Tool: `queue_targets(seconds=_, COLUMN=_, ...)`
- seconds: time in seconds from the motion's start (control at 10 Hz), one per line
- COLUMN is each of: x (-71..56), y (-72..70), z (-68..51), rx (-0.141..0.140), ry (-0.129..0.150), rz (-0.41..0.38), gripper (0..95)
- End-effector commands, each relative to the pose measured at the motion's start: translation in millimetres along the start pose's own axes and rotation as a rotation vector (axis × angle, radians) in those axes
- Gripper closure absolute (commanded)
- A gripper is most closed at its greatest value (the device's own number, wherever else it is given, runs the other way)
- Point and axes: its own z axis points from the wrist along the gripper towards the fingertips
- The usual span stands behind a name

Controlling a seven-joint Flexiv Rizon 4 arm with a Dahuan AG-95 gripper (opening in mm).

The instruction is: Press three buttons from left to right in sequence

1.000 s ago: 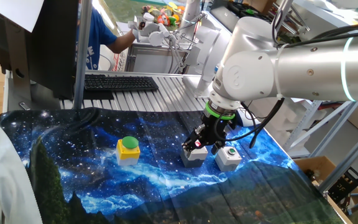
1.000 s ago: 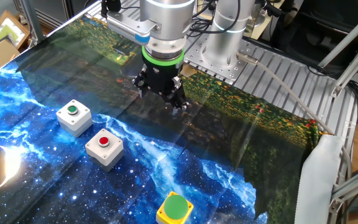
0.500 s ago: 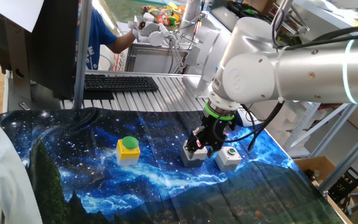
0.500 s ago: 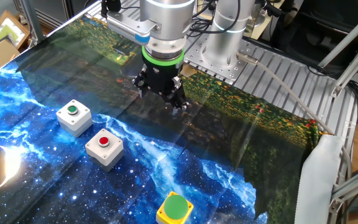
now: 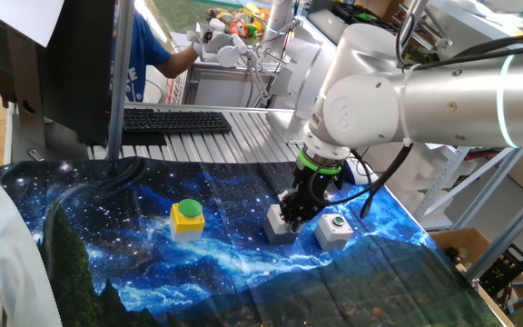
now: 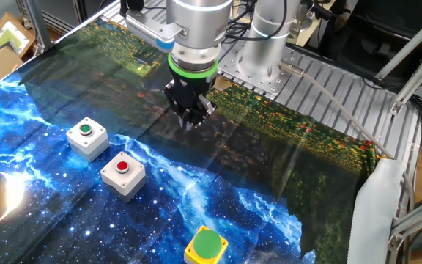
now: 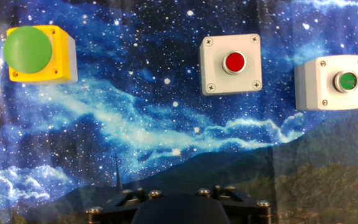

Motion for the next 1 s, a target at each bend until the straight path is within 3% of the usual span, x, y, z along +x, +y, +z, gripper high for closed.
queue_targets(seconds=0.1, x=0.8, y=-0.5, z=-0.1, rx=-0.001, ry=0.000, rz=0.000, gripper=95.0)
queue_targets(seconds=1.0, x=5.8, y=-3.2, z=-4.6, rx=-0.005, ry=0.009, rz=-0.015, gripper=95.0)
